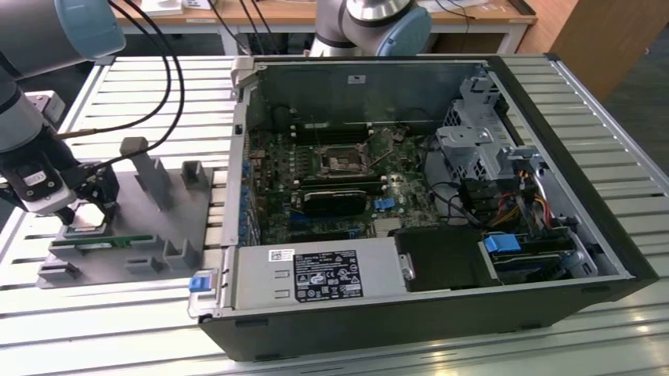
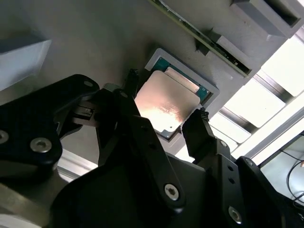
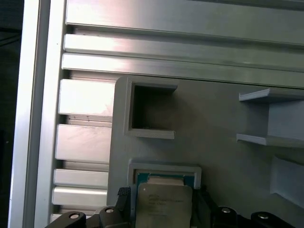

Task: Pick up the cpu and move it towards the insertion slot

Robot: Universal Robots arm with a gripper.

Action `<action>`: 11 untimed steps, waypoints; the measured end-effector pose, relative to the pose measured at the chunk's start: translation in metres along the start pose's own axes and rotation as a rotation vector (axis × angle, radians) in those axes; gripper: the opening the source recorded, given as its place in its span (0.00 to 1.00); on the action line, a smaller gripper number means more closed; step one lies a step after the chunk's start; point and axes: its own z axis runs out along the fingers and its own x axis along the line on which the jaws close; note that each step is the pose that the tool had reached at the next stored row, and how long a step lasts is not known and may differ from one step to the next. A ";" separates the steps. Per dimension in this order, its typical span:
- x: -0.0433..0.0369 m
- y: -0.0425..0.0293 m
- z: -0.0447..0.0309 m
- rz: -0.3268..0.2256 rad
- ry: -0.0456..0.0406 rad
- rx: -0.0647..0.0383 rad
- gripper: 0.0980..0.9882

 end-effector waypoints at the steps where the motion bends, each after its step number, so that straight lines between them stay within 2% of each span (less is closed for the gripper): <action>1: -0.0002 -0.0003 0.0000 0.001 0.0001 0.000 0.62; 6: -0.0001 -0.0047 -0.0001 0.008 0.0003 0.000 0.62; 11: -0.0003 -0.0050 -0.0007 0.008 0.0000 -0.002 0.60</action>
